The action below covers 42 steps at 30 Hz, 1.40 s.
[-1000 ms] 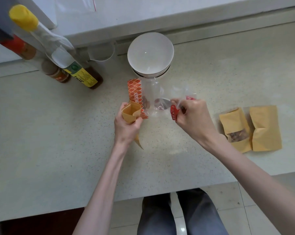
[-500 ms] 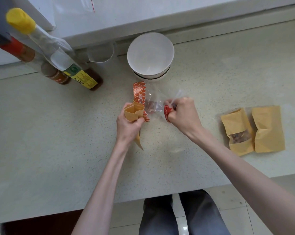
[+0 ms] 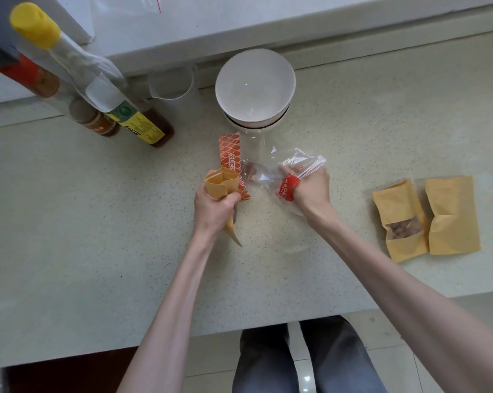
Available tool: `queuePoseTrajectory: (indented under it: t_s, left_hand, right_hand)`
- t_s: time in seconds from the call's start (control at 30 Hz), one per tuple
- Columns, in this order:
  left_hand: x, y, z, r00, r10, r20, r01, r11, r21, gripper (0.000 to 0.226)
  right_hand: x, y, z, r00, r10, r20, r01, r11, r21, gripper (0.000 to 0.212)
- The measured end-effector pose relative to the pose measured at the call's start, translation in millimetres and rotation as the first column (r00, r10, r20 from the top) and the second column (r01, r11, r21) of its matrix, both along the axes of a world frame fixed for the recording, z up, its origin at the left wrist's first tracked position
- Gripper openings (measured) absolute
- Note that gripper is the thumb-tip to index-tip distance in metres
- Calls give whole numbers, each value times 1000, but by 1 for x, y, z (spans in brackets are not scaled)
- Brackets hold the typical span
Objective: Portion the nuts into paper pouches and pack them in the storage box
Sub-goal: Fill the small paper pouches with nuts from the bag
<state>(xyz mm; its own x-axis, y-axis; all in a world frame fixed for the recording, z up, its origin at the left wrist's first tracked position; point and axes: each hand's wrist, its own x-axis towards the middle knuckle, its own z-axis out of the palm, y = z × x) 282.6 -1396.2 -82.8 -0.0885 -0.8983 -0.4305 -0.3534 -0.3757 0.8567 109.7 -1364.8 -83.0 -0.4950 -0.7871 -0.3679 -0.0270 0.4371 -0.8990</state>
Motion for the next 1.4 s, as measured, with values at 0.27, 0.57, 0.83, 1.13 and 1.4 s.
queuePoseTrajectory:
  t_s: [0.27, 0.57, 0.83, 1.13, 1.4]
  left_hand:
    - [1, 0, -2, 999, 42, 11, -43, 999, 24, 17]
    - [2, -3, -3, 999, 39, 30, -40, 999, 36, 24]
    - [2, -3, -6, 998, 3, 60, -6, 999, 44, 10]
    - [-2, 6, -7, 998, 29, 56, -30, 1000, 4, 14]
    - [2, 5, -5, 999, 38, 22, -38, 999, 2, 21]
  right_hand:
    - [-11, -5, -4, 973, -86, 214, 62, 991, 117, 20]
    - [-20, 4, -2, 966, 1, 259, -36, 991, 131, 17]
    - [-37, 16, 9, 990, 118, -72, -116, 992, 39, 20]
    - [-14, 13, 22, 921, 330, -206, -336, 942, 7, 34]
    - [-13, 19, 5, 978, 148, 148, -142, 989, -48, 23]
